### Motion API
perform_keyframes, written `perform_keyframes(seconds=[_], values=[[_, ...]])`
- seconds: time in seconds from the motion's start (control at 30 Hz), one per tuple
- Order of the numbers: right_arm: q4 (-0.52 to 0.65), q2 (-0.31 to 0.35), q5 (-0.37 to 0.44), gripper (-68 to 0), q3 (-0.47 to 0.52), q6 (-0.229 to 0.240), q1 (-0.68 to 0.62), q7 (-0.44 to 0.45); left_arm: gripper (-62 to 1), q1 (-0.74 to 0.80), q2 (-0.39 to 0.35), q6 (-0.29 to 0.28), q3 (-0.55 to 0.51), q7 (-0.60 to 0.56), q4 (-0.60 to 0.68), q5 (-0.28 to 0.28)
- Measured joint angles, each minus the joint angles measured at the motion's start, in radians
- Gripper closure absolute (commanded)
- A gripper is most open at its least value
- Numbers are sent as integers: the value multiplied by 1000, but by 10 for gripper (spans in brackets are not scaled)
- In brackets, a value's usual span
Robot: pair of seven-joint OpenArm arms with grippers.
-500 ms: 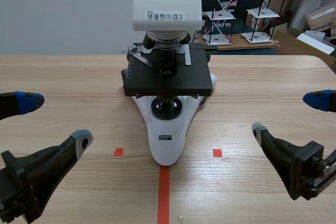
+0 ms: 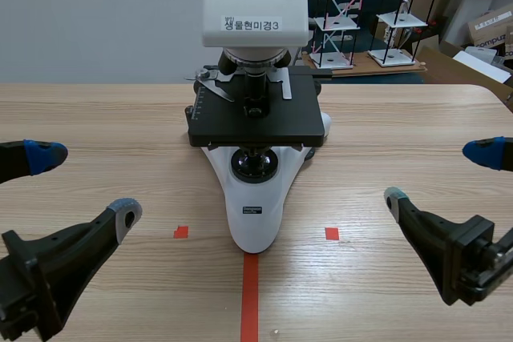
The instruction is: Point at the coarse focus knob
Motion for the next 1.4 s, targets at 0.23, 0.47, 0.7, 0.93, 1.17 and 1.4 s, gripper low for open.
perform_keyframes(seconds=[0.23,0.47,0.7,0.93,1.17,1.4], values=[[0,0,0,-587,0,0,0,0,-623,0,0,0,0,0,0,0],[0,0,-5,-306,0,0,0,18,-623,0,0,0,0,0,0,0],[0,45,-42,-98,28,-1,54,13,-623,0,0,0,0,0,0,0],[-8,179,-40,-9,39,-15,217,5,-623,0,0,0,0,0,0,0],[-128,275,-27,-9,-12,-16,501,-37,-623,0,0,0,0,0,0,0],[-302,277,-27,-9,-190,64,817,-90,-623,0,0,0,0,0,0,0]])
